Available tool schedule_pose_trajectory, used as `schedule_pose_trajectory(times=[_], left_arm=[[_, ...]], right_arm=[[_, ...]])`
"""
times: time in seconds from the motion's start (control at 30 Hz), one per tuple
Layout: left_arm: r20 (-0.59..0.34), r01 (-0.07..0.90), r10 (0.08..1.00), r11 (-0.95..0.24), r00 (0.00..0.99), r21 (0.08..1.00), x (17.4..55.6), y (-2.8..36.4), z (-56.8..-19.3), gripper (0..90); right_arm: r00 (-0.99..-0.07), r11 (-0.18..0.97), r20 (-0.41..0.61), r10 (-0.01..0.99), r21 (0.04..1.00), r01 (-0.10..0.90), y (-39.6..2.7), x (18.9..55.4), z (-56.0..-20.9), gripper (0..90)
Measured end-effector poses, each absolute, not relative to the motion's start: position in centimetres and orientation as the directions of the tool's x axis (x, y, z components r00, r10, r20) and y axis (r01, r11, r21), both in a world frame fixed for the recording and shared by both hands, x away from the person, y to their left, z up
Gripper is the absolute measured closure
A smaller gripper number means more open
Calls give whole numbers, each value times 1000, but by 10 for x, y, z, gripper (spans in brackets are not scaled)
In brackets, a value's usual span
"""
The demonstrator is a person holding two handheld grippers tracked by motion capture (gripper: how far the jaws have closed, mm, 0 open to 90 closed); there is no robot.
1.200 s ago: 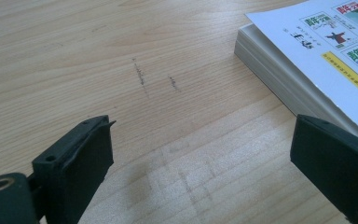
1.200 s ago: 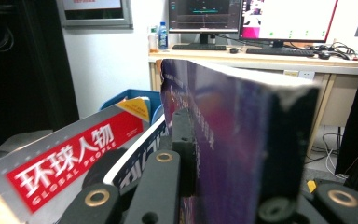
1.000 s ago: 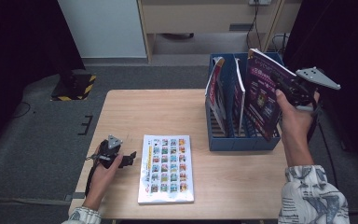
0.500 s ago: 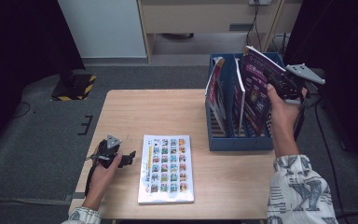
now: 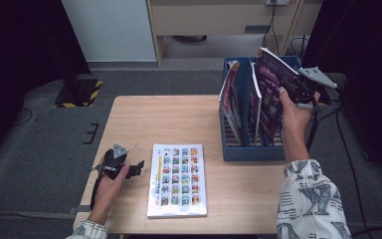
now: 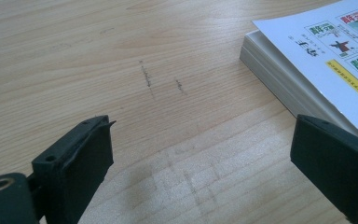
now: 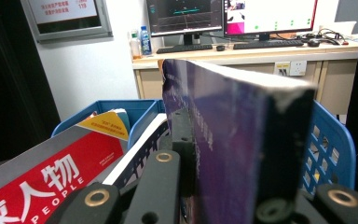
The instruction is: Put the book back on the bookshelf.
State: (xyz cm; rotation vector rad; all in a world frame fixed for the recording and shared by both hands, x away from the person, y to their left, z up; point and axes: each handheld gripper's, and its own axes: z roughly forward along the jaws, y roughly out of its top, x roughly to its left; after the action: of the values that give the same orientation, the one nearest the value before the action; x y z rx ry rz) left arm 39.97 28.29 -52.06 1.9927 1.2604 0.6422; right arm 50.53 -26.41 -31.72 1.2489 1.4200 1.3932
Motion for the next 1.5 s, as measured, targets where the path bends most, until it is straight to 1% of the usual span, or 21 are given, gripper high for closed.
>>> schedule_pose_trajectory(times=[0.3, 0.6, 0.93, 1.03, 1.5], left_arm=[[49, 572, 912, -296, 407, 765, 400, 283, -521, 52], [53, 570, 910, -302, 411, 764, 399, 283, -520, 51], [52, 567, 911, -299, 410, 768, 399, 283, -520, 51], [51, 567, 912, -296, 408, 769, 400, 284, -520, 51], [50, 565, 912, -295, 407, 770, 399, 284, -519, 51]], right_arm=[[-201, -99, 120, 972, 989, 114, -265, 511, -324, 837], [-210, -90, 113, 971, 989, 115, -259, 516, -333, 837], [-199, -81, 101, 975, 991, 107, -259, 518, -343, 837], [-201, -65, 86, 976, 992, 108, -256, 518, -347, 837], [-211, -64, 85, 974, 992, 107, -255, 515, -358, 836]])
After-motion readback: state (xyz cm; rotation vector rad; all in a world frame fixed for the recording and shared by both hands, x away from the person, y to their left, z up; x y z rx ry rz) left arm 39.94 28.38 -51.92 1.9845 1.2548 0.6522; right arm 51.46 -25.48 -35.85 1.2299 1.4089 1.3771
